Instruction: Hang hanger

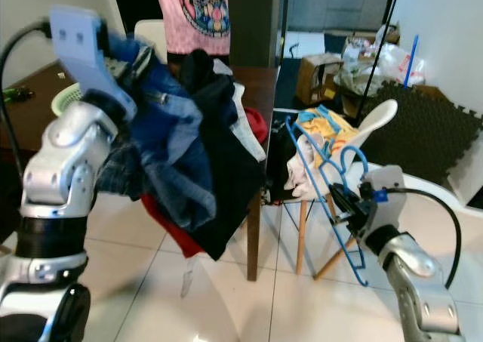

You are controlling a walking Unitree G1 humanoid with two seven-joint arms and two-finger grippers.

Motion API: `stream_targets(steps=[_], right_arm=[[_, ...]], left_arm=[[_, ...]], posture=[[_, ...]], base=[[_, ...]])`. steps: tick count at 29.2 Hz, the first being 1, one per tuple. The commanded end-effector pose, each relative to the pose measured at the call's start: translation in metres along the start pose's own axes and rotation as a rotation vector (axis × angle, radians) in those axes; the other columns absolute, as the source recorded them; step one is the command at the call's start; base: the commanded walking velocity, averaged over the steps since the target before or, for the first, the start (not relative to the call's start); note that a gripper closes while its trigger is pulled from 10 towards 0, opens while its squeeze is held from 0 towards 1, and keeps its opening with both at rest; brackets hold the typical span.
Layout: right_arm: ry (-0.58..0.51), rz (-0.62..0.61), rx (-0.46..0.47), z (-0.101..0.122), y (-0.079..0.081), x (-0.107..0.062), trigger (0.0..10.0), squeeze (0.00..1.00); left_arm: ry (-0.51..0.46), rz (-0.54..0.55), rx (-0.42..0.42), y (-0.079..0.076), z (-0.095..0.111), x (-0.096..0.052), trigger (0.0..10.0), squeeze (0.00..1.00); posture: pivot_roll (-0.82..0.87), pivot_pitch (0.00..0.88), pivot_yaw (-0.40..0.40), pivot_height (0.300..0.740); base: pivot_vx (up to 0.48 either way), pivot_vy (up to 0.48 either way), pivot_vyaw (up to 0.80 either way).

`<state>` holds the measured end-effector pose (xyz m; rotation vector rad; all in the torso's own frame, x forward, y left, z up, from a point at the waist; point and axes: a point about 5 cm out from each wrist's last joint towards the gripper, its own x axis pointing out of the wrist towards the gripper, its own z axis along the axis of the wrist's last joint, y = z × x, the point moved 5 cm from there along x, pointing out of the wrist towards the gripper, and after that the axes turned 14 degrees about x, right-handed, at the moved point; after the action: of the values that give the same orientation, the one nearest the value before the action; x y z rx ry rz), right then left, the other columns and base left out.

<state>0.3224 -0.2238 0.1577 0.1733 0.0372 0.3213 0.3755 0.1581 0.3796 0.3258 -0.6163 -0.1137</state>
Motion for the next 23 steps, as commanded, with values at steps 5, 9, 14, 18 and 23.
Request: stream_targets(steps=[5, 9, 14, 18, 23], right_arm=[[0.003, 0.011, 0.007, 0.000, 0.005, 0.002, 10.0, 0.00], [0.003, 0.005, 0.005, 0.001, 0.003, 0.000, 10.0, 0.00], [0.004, -0.005, 0.000, 0.002, 0.001, -0.001, 10.0, 0.00], [0.007, -0.019, -0.007, 0.002, 0.000, 0.001, 10.0, 0.00], [0.006, -0.027, -0.010, 0.002, -0.001, 0.001, 10.0, 0.00]], left_arm=[[-0.048, 0.035, 0.030, 0.016, 0.015, 0.009, 10.0, 0.00], [-0.045, 0.048, 0.042, 0.020, 0.017, 0.012, 10.0, 0.00], [0.009, 0.079, 0.017, 0.030, 0.004, 0.015, 10.0, 0.00], [0.009, 0.054, -0.003, 0.026, 0.003, 0.022, 10.0, 0.00], [0.166, 0.016, -0.022, 0.014, -0.029, 0.027, 10.0, 0.00]], posture=[[0.20, 0.000, 0.009, 0.740], [0.19, 0.000, 0.009, 0.740], [0.19, 0.000, 0.010, 0.740], [0.19, 0.000, 0.008, 0.740], [0.19, 0.000, 0.010, 0.740]], base=[[0.480, 0.000, 0.00], [0.480, 0.000, 0.00], [0.480, 0.000, 0.00], [0.480, 0.000, 0.00], [0.245, 0.000, 0.00]])
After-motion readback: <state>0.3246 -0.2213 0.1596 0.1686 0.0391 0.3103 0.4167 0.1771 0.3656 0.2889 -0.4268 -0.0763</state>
